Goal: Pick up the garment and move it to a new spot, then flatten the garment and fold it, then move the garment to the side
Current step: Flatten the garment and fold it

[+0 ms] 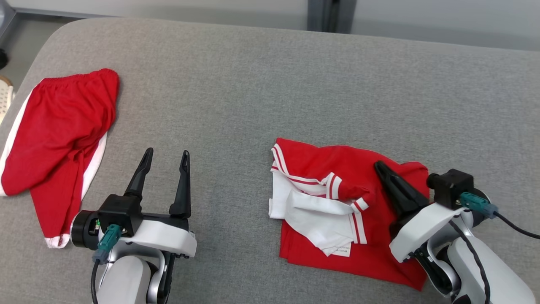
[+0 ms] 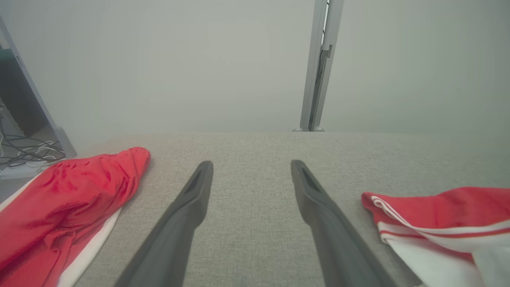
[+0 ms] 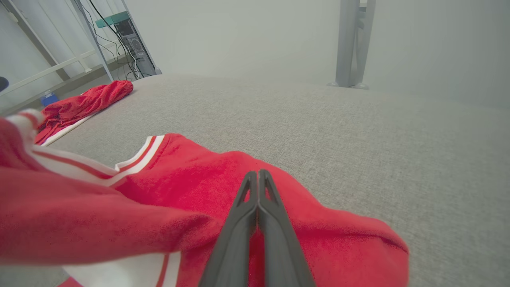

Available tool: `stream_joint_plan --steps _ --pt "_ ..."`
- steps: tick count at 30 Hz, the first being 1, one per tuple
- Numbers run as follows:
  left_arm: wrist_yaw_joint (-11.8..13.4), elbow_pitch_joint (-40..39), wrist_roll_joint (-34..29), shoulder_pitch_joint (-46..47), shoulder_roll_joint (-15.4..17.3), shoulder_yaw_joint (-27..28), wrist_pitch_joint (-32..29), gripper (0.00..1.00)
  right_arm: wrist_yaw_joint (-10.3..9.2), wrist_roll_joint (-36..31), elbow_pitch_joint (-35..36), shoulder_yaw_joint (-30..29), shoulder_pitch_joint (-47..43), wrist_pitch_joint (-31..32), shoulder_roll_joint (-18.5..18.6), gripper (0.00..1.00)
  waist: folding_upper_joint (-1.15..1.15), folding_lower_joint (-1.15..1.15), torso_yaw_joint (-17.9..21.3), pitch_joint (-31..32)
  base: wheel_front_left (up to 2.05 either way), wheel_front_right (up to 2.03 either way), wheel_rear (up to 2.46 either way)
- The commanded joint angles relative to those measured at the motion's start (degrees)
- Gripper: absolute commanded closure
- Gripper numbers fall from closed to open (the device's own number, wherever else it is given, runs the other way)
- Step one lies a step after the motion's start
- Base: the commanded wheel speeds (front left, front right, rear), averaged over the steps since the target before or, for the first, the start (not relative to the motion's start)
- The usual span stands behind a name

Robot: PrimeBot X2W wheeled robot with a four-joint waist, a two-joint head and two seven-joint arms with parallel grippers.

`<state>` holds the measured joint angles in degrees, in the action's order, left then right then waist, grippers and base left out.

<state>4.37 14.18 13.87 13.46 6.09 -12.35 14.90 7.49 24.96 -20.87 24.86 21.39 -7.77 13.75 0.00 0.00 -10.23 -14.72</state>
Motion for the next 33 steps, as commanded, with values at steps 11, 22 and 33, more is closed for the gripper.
stream_joint_plan --steps 11,22,33 --pt "-0.2 -1.1 -0.6 0.8 -0.8 0.9 0.3 0.00 0.01 8.6 -2.0 13.4 1.3 -1.8 4.8 1.00 0.00 0.00 -0.8 -1.6 0.00 0.00 0.00" --pt "-0.7 -1.2 -1.3 0.2 -0.8 1.9 0.3 0.00 0.01 12.8 8.2 21.7 -3.3 1.8 8.1 1.00 0.00 0.00 1.6 -1.6 0.00 0.00 0.00" --pt "-0.6 -0.8 -1.8 -1.4 0.2 3.1 0.3 0.00 0.01 5.2 11.4 -2.7 -11.2 -3.0 2.4 1.00 0.00 0.00 5.0 1.3 0.00 0.00 0.00"
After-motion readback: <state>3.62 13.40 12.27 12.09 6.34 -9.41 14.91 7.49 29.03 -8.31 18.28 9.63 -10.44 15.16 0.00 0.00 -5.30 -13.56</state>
